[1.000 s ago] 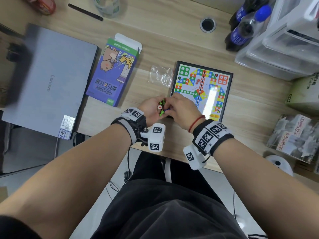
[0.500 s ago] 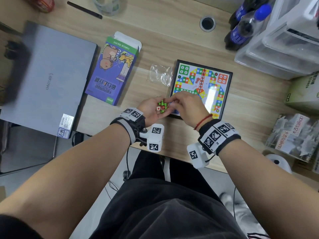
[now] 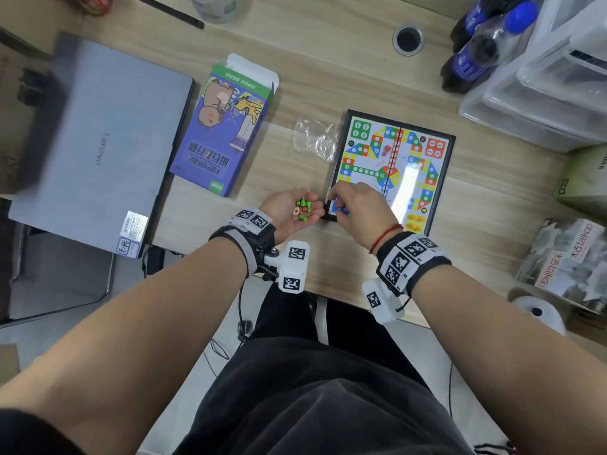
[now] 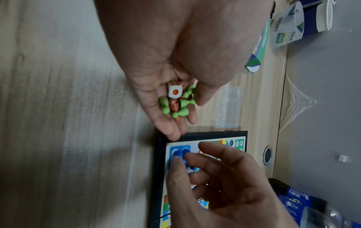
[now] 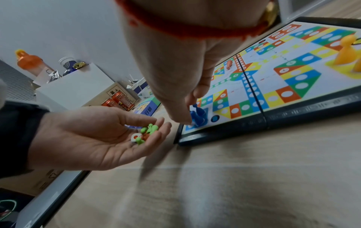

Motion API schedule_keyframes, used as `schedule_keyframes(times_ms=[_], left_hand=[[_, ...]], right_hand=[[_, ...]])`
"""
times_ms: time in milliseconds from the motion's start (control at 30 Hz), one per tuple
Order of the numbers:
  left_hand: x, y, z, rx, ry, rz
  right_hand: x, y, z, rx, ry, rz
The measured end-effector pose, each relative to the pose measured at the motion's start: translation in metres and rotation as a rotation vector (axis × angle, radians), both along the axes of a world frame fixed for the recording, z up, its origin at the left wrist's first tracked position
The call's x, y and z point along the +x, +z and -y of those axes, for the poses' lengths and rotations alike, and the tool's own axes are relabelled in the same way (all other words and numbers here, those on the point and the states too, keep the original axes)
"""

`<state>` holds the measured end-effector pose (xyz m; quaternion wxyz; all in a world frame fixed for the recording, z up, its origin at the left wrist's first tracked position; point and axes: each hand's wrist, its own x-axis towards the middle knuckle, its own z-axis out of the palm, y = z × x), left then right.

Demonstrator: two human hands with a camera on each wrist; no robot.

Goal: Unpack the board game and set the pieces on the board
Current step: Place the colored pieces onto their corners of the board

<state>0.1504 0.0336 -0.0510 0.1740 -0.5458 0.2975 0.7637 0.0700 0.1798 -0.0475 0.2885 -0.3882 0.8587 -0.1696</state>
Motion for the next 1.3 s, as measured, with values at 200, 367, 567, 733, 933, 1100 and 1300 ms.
schedule_keyframes(times_ms=[200,367,567,733,933,1100,1300], left_hand=[[-0.002,0.002,0.0,0.007,-0.001,-0.005],[-0.004,0.001,0.001,0.003,0.001,-0.006],[-0.007,0.0,0.0,-0.002,-0.012,0.001],[-0.009,0.0,-0.001,-0.007,-0.008,0.003],[-0.012,0.004,0.0,-0.01,0.001,0.004],[-0.02,0.009,-0.001,-0.004,0.004,-0.004],[-0.029,0.015,-0.003,0.006,-0.015,-0.026]], right_hand=[[0.0,-0.004,0.0,-0.044,-0.006,-0.009],[-0.002,-0.005,-0.002,-0.053,-0.024,-0.017],[0.0,-0.006,-0.004,-0.087,-0.047,-0.021],[0.001,-0.004,-0.003,-0.107,-0.049,-0.003],[-0.024,0.006,-0.014,-0.161,-0.221,-0.031],[-0.057,0.002,-0.026,-0.043,-0.306,-0.058],[-0.055,-0.007,-0.023,0.058,-0.13,0.036]])
